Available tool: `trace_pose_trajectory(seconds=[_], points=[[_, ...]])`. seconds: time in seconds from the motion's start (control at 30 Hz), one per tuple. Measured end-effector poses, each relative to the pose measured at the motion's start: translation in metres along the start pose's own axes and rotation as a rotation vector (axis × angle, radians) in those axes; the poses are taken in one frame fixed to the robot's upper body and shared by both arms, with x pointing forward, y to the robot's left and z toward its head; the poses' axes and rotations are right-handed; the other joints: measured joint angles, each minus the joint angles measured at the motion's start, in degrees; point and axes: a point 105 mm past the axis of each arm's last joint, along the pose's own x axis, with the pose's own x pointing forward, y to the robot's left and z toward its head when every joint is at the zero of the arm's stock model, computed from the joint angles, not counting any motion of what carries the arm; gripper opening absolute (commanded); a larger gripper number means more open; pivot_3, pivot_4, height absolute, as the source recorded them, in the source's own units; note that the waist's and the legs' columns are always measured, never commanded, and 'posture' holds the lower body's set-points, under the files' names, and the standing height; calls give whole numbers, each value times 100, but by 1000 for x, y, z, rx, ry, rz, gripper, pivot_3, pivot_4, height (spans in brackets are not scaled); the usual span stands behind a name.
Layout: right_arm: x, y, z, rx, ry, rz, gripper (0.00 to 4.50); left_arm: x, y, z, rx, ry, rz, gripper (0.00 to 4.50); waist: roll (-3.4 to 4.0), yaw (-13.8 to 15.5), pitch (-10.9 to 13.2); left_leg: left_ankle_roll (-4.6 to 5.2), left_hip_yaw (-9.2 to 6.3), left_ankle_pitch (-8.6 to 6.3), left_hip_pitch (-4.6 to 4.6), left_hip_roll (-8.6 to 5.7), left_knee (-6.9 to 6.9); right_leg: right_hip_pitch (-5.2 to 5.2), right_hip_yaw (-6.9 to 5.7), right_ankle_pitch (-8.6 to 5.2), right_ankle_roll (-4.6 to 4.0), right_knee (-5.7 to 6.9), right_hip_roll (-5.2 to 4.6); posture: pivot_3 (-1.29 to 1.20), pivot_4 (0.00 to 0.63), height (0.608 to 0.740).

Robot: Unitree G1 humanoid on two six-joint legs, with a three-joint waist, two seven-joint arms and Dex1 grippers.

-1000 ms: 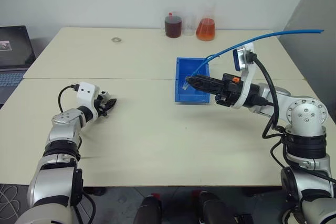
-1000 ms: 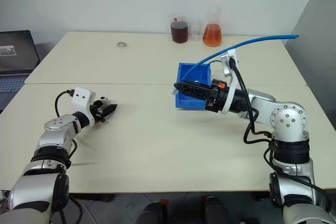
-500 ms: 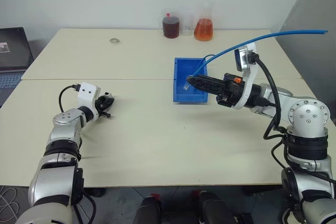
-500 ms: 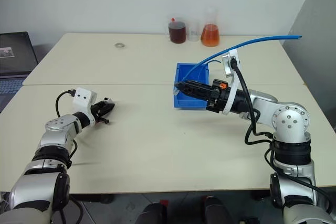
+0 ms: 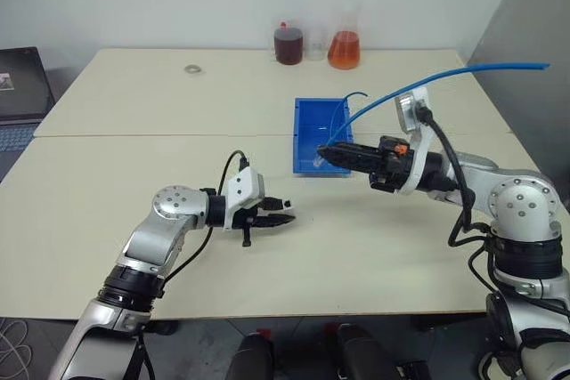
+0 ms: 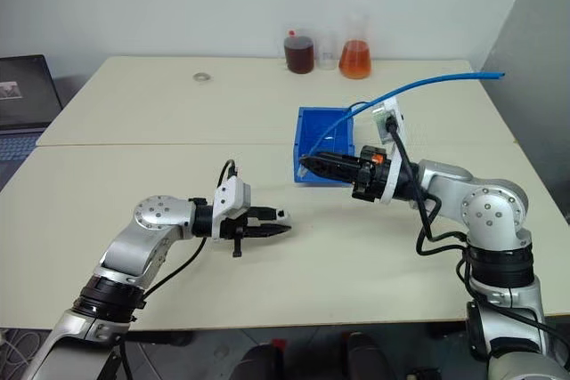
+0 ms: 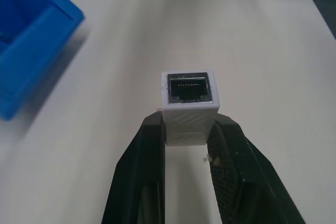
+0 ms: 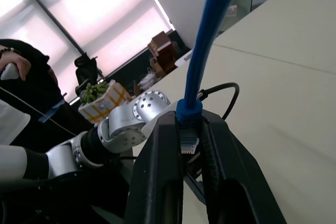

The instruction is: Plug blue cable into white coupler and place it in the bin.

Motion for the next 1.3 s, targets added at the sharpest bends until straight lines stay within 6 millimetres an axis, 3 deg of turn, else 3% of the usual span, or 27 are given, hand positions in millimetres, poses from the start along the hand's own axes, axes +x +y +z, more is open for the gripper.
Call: trace_pose_trajectory(seconds=[0.17, 0.5, 1.03, 1.3], points=[[5, -2, -44, -54, 109, -4, 160, 5, -13, -26, 32, 53, -66, 795, 0, -3, 0, 0, 0, 0, -10, 0, 3, -2, -1, 0, 0, -9, -1, 0, 150, 740], [27, -17, -85, -332, 181, 12, 160, 11, -15, -27, 80, 27, -92, 795, -2, 8, -1, -1, -1, 0, 1, -1, 6, 8, -2, -6, 11, -6, -1, 0, 150, 740], [43, -32, -112, -461, 207, 65, 160, 13, -15, -28, 50, 15, -81, 795, -1, 42, -2, -1, -2, 1, 19, -2, 7, 20, -2, 1, 0, 1, -2, 0, 150, 740], [48, -35, -115, -495, 198, 94, 160, 12, -14, -29, 34, 18, -78, 795, -1, 40, -2, -1, -1, 1, 33, -2, 7, 28, 0, 0, 0, 8, -2, 0, 150, 740]])
